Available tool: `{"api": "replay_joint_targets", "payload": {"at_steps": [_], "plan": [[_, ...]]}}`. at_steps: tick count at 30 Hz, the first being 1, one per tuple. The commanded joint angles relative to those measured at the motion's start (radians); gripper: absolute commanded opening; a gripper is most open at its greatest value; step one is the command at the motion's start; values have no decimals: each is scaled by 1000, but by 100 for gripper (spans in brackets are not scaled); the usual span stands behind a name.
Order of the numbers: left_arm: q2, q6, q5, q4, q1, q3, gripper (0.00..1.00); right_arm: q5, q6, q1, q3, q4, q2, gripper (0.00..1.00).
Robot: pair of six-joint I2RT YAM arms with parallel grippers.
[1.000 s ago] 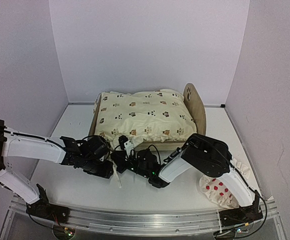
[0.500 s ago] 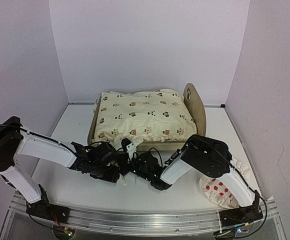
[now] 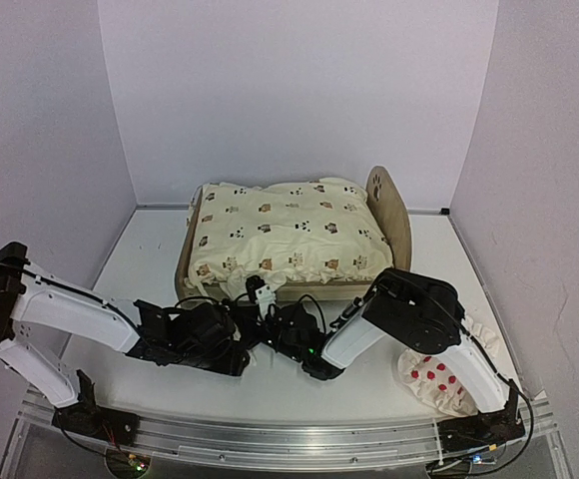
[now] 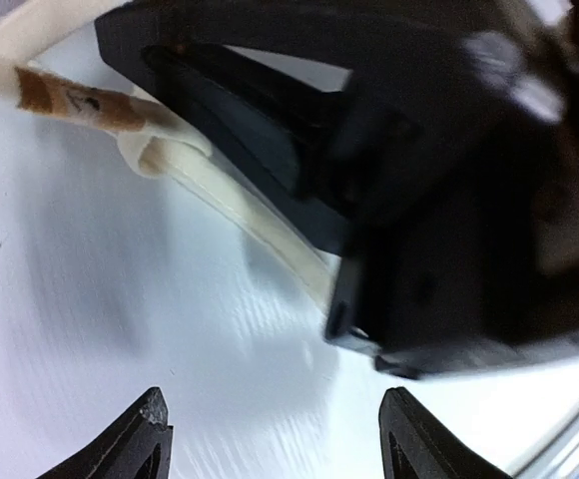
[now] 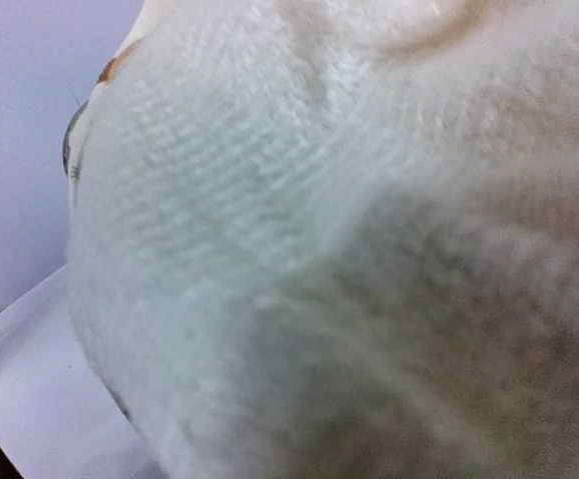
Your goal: Set up the pet bed
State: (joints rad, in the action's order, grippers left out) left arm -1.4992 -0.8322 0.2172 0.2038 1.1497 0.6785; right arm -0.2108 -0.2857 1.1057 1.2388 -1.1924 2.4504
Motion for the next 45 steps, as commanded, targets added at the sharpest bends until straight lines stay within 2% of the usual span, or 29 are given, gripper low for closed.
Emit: {"api": "replay_joint_targets", "payload": {"at_steps": [1, 5, 9, 12, 16, 24, 27, 33, 38, 41, 45], "plan": [[94, -55, 68, -78, 42, -32, 73, -29, -52, 10, 7, -28, -82, 0], [124, -106, 172, -20, 97, -34, 72, 32, -68, 25, 53, 45, -96, 0], [162, -189, 244, 47, 126, -52, 66, 75, -5, 69, 115, 145, -111, 0], [171, -212, 252, 39, 131, -72, 65, -2, 37, 82, 117, 225, -125, 0], [130, -206, 260, 29, 130, -53, 66, -180, 37, 82, 54, 250, -158, 0], [-45, -226, 311, 106, 131, 43, 65, -159, -18, 82, 37, 292, -176, 0], [-87, -222, 299, 80, 133, 57, 65, -154, -33, 82, 41, 292, -169, 0], [-117, -218, 284, -16, 148, 46, 73, -152, -60, 82, 41, 293, -165, 0], [-183, -236, 291, -82, 159, 51, 73, -151, -77, 82, 34, 292, -166, 0], [-222, -268, 307, -36, 165, 84, 66, -152, -80, 82, 27, 292, -171, 0], [-272, -335, 330, 88, 168, 122, 51, -161, -79, 82, 14, 292, -184, 0]]}}
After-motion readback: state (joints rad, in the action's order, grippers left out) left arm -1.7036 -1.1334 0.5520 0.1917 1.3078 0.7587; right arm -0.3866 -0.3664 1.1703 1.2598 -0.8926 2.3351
